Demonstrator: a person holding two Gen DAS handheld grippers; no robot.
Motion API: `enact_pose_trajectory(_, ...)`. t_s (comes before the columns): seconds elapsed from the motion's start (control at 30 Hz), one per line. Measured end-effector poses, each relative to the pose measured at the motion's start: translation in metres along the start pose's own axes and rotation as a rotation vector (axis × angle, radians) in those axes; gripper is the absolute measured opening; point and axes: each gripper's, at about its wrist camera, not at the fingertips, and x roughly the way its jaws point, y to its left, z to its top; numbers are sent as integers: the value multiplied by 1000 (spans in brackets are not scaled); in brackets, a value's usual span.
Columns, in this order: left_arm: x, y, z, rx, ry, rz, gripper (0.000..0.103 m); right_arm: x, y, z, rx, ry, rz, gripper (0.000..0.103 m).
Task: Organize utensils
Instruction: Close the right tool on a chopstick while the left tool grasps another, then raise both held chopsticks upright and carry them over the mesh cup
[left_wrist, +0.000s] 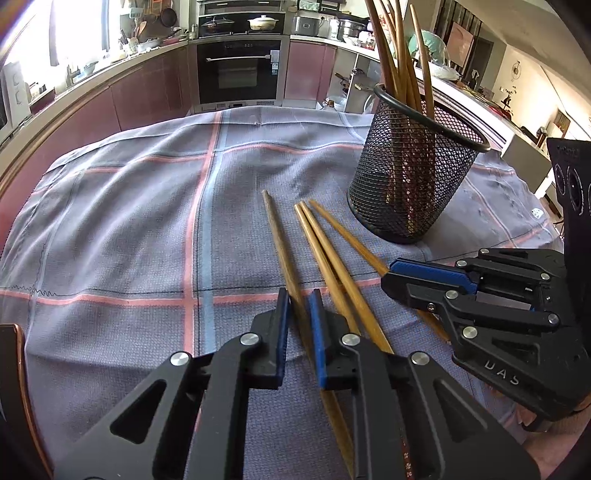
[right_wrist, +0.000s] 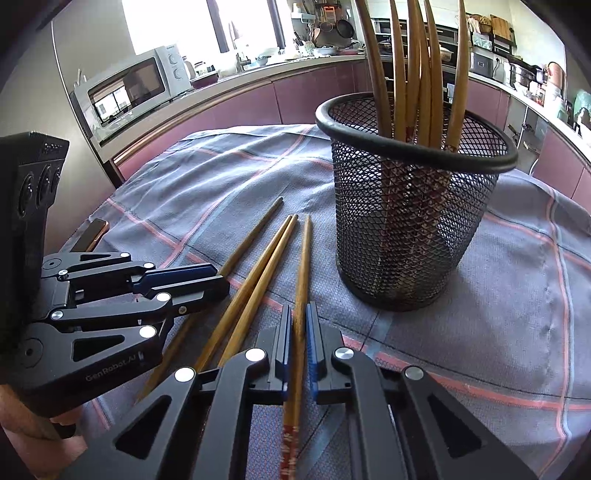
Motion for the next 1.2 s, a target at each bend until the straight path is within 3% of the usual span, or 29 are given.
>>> enact_pose_trajectory(0.47,-12,4,-4,-49,-15,-7,8,-25,-9,-3,32,-46,66,6)
enact_pose_trajectory(1.2,-81,1,3,-38,-159,-56,8,-74,-5,3,12,-172,135,6)
